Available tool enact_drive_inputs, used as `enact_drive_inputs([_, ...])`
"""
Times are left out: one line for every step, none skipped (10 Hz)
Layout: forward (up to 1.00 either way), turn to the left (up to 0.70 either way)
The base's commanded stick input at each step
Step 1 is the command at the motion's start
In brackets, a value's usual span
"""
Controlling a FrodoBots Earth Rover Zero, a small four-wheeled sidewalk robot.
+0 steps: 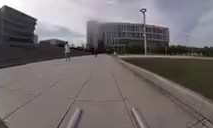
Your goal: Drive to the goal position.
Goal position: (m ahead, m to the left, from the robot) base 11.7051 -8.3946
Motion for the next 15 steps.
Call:
enact_drive_inputs([1.00,0.00])
enact_drive_inputs([1.00,0.00])
enact_drive_inputs([1.00,0.00])
enact_drive_inputs([1.00,0.00])
enact_drive_inputs([1.00,0.00])
enact_drive_inputs([1.00,0.00])
enact_drive_inputs([1.00,0.00])
enact_drive_inputs([1.00,-0.27])
enact_drive_inputs([1.00,-0.27])
enact_drive_inputs([1.00,-0.27])
enact_drive_inputs([1.00,-0.27])
enact_drive_inputs([1.00,-0.12])
enact_drive_inputs([1.00,-0.10])
enact_drive_inputs([1.00,-0.23])
enact_drive_inputs([1.00,-0.25])
